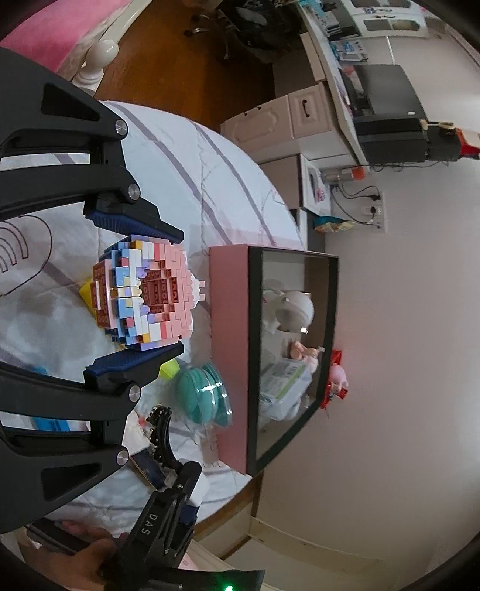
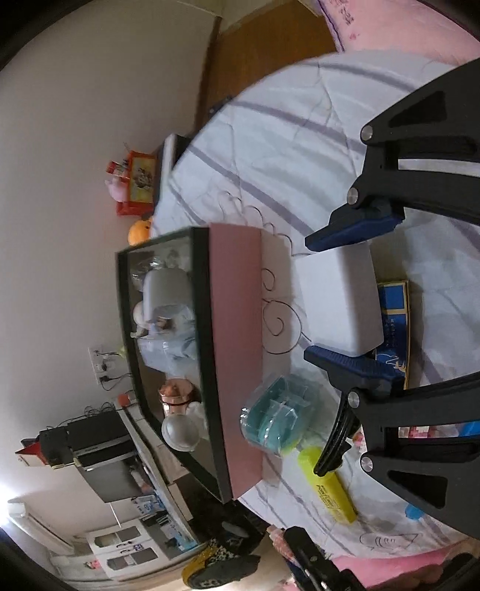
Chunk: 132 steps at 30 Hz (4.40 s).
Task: Organize rigid objects
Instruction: 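Carry the brick block and white block into the pink box and open both tools, then withdraw both open tools from the pink box and raise them above the bed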
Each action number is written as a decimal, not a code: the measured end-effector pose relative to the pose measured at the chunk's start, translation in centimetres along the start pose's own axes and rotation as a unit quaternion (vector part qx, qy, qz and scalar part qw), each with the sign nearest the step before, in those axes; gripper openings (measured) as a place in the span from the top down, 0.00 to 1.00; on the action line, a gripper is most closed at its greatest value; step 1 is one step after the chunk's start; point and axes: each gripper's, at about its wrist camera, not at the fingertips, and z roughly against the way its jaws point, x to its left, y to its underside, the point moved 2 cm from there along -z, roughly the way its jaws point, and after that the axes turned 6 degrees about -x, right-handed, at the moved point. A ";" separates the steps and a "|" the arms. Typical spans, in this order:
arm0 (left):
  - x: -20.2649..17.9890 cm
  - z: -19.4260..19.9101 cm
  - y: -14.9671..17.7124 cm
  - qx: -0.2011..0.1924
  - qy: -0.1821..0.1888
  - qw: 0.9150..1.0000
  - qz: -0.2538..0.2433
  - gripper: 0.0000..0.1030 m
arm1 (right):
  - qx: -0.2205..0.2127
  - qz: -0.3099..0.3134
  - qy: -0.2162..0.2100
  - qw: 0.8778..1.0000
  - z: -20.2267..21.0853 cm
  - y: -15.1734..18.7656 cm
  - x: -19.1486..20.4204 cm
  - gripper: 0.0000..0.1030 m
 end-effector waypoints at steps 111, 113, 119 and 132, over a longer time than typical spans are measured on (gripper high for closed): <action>-6.9 21.5 -2.3 -0.252 -0.071 0.963 -0.061 0.00 | -0.266 0.041 0.028 0.963 24.3 -1.6 6.3 0.00; -7.1 22.0 -2.3 -0.252 -0.073 0.963 -0.066 0.00 | -0.270 0.041 0.032 0.961 24.8 -1.5 6.3 0.00; -7.1 23.1 -2.0 -0.258 -0.067 0.962 -0.063 0.00 | -0.276 0.037 0.037 0.960 25.8 -1.3 6.1 0.00; -6.9 23.2 -1.9 -0.260 -0.065 0.962 -0.054 0.00 | -0.270 0.036 0.038 0.961 25.8 -0.8 6.0 0.00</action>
